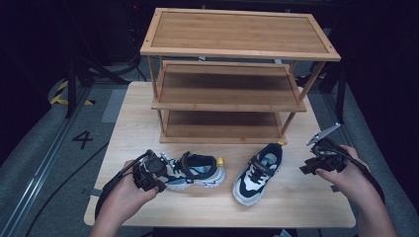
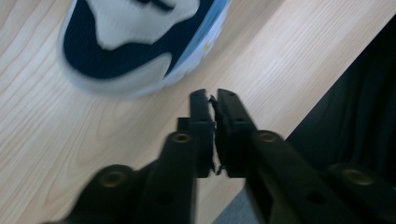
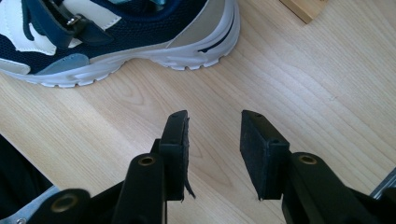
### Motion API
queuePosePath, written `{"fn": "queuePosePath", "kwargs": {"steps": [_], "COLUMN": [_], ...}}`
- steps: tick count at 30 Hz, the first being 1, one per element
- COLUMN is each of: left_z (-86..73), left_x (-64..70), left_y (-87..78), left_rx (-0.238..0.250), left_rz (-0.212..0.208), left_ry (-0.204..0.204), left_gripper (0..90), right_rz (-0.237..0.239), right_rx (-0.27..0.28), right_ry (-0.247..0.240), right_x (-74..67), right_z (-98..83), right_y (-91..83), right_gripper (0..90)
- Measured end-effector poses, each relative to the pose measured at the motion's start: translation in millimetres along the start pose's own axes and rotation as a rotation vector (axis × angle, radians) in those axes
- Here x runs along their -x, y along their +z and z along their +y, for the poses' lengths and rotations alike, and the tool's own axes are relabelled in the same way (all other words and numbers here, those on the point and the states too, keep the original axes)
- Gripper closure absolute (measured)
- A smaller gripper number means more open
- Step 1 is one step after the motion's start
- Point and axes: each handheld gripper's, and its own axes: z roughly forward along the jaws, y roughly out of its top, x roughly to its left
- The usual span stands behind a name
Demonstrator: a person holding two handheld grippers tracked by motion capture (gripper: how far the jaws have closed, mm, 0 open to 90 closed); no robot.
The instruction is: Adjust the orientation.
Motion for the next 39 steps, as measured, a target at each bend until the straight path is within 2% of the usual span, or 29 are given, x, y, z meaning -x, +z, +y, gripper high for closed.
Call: {"fn": "queuePosePath", "kwargs": {"steps": [2, 4, 8, 10, 15, 19, 21, 23, 24, 26, 27, 29, 31, 32, 39], "left_z": [2.6, 5.0, 7.5, 9.2, 16.8, 21.6, 23.4, 23.2, 23.0, 23.7, 23.7, 26.5, 28.2, 31.6, 38.9], "left_x": [0.6, 1.7, 1.9, 1.7, -0.2, -2.6, -5.9, -9.2, -10.9, -14.9, -14.9, -21.4, -23.1, -27.4, -46.0], "left_y": [4.9, 10.0, 16.2, 20.0, 38.3, 49.6, 53.7, 54.5, 53.9, 52.3, 52.3, 52.7, 53.1, 53.9, 56.5], "left_rx": [-0.007, -0.036, -0.043, -0.048, -0.075, -0.091, -0.096, -0.096, -0.092, -0.085, -0.085, -0.070, -0.066, -0.053, 0.000], "left_rz": [-0.003, -0.010, -0.019, -0.025, -0.037, -0.032, -0.010, -0.031, -0.023, 0.029, 0.029, 0.069, 0.082, 0.113, 0.136], "left_ry": [0.000, 0.003, 0.013, 0.004, 0.013, 0.000, -0.003, -0.014, -0.020, -0.038, -0.038, -0.068, -0.071, -0.082, -0.123], "left_gripper": [89.9, 90.0, 89.9, 89.8, 89.3, 87.5, 82.5, 84.9, 84.4, 83.2, 82.6, 81.6, 79.7, 78.5, 76.7], "right_rz": [0.002, 0.000, -0.003, -0.003, 0.013, 0.004, 0.007, 0.003, 0.001, -0.001, -0.001, -0.001, -0.005, -0.008, -0.008], "right_rx": [0.004, 0.007, 0.007, 0.008, 0.004, 0.009, 0.009, 0.007, 0.009, 0.013, 0.013, 0.012, 0.010, 0.007, -0.001], "right_ry": [-0.001, 0.000, 0.000, -0.001, -0.005, -0.003, 0.002, 0.003, 0.007, 0.011, 0.011, 0.015, 0.015, 0.021, 0.044], "right_x": [-0.1, 0.3, 0.5, -0.2, -1.5, -1.1, -0.9, -0.6, -0.9, -0.9, -0.9, -1.2, -1.0, -0.4, 1.8], "right_z": [0.6, 1.0, 1.8, 2.5, 3.2, 0.7, -0.5, -1.7, -2.6, -4.7, -4.7, -7.5, -8.5, -10.8, -18.7], "right_y": [-0.4, -0.5, 0.4, 1.0, 2.6, 1.0, 0.4, -0.4, -1.1, -2.0, -2.0, -2.1, -1.6, -0.1, 1.8], "right_gripper": [63.0, 63.0, 62.7, 63.2, 64.2, 64.1, 64.1, 64.1, 64.1, 64.1, 64.1, 63.9, 63.9, 63.6, 63.2]}}
